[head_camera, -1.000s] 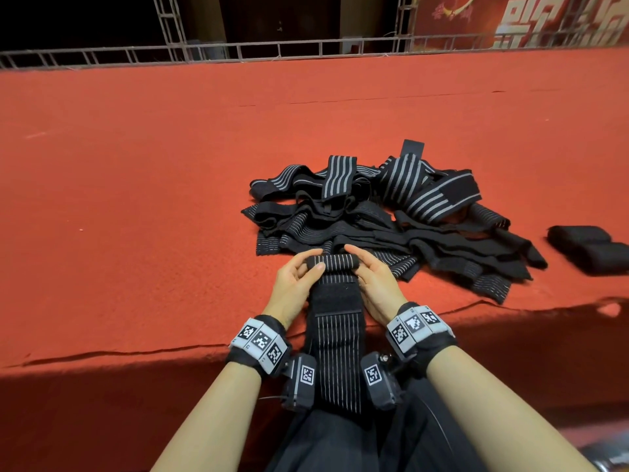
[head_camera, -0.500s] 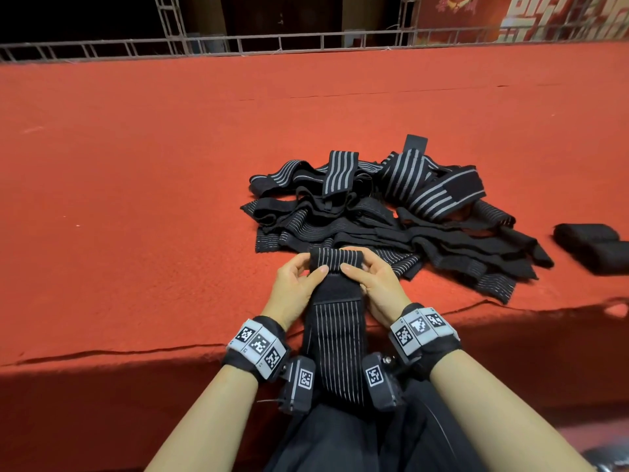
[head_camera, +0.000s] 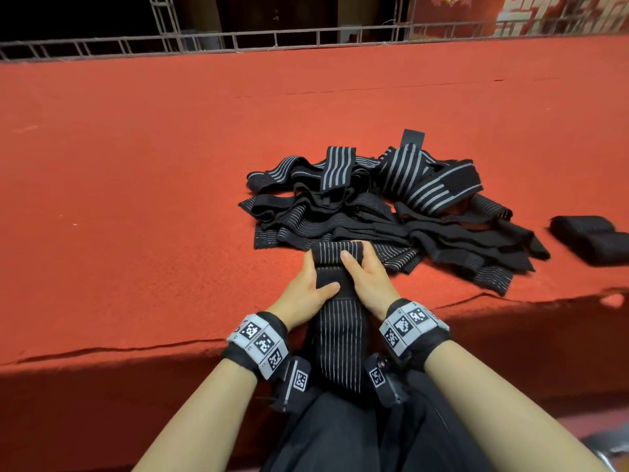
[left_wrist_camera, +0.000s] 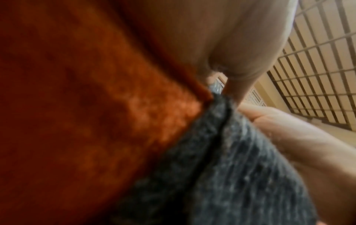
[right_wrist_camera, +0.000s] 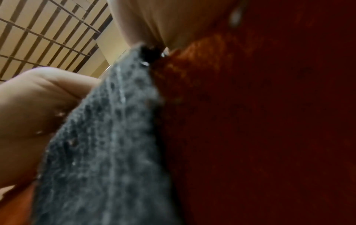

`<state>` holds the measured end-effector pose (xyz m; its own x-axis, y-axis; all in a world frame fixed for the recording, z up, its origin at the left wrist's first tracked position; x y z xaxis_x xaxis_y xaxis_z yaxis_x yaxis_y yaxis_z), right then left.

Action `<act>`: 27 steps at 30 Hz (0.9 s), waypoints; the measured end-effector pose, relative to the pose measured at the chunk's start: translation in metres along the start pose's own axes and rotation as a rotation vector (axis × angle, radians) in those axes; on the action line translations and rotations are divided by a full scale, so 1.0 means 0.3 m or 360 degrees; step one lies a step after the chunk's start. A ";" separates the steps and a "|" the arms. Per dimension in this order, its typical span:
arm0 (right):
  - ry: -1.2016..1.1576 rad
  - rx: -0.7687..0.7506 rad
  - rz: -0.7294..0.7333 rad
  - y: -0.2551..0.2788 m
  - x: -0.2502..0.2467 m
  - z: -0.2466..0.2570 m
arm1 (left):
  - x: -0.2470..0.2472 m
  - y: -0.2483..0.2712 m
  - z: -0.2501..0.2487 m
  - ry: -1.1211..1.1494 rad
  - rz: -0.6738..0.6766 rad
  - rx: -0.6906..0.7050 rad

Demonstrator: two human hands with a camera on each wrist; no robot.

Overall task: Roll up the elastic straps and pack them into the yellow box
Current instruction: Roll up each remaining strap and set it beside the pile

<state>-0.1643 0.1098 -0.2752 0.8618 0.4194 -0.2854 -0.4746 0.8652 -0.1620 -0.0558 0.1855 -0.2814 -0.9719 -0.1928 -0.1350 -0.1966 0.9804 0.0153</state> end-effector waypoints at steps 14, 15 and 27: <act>-0.0053 -0.0209 -0.0581 0.053 -0.063 0.184 | 0.061 0.092 -0.112 0.0475 -0.0109 0.0061; 0.0001 -0.0244 -0.0579 0.061 -0.063 0.196 | 0.059 0.099 -0.113 0.0473 -0.0095 0.0087; 0.0478 -0.0310 -0.0435 0.050 -0.099 0.203 | 0.024 0.125 -0.100 0.0166 -0.0103 0.0193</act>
<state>-0.1864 0.1271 -0.2117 0.8836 0.0594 -0.4644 -0.2866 0.8530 -0.4361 -0.0741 0.2197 -0.2522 -0.9671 -0.2528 -0.0283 -0.2483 0.9623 -0.1107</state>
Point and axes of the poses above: each hand's wrist, its own y-axis away from the middle knuckle, its own x-axis out of the palm, z = x × y, the point moved 6 cm from there along -y, towards the middle knuckle, and after that the axes turned 14 degrees about y, right-handed, at the moved point
